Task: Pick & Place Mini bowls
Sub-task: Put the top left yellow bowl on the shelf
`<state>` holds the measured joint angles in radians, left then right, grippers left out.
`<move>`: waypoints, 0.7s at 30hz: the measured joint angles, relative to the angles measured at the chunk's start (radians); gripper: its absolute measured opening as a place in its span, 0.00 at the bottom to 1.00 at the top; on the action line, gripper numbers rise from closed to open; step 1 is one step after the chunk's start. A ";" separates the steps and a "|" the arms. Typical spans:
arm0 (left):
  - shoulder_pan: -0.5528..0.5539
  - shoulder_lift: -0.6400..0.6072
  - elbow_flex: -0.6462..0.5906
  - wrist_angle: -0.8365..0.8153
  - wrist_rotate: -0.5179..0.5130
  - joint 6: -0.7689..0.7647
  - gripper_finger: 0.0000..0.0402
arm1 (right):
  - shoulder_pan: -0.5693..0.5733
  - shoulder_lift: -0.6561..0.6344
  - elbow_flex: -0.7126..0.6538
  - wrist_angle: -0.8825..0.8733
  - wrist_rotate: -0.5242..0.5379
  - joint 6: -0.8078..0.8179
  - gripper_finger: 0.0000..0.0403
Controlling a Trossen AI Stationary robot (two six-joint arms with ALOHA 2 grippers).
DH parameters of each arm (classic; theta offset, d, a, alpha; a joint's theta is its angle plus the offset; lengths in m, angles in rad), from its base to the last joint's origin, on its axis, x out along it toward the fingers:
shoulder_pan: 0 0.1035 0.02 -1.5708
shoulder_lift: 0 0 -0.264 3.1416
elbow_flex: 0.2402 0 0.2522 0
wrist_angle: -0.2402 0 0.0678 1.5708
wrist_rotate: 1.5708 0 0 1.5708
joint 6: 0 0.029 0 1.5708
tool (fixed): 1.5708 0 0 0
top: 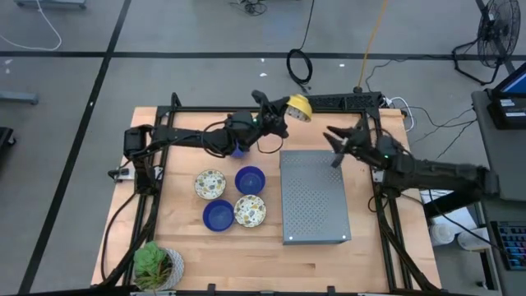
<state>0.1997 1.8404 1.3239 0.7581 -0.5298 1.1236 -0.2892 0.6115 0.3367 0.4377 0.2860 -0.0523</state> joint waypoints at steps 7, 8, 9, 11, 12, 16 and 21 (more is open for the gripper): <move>0.010 0.000 0.000 -0.024 -0.031 -0.002 0.02 | 0.047 0.196 0.114 0.005 0.211 -0.069 0.44; 0.009 0.000 0.000 -0.024 -0.031 -0.002 0.03 | 0.050 0.204 0.114 0.006 0.211 -0.053 0.45; 0.009 0.000 0.000 -0.024 -0.030 -0.002 0.03 | 0.051 0.208 0.113 0.007 0.210 -0.038 0.46; 0.008 0.000 0.000 -0.030 -0.030 -0.002 0.03 | 0.054 0.211 0.099 0.006 0.209 -0.010 0.47; 0.008 0.000 0.000 -0.034 -0.030 -0.002 0.03 | 0.056 0.212 0.092 0.005 0.209 0.002 0.48; 0.009 0.000 0.000 -0.038 -0.031 0.000 0.02 | 0.062 0.209 0.074 0.006 0.208 0.039 0.47; 0.009 0.000 0.000 -0.038 -0.037 0.021 0.02 | 0.062 0.209 0.062 0.006 0.208 0.040 0.46</move>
<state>0.2088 1.8404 1.3235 0.7200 -0.5672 1.1443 -0.2268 0.8204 0.3988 0.4437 0.4938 -0.0120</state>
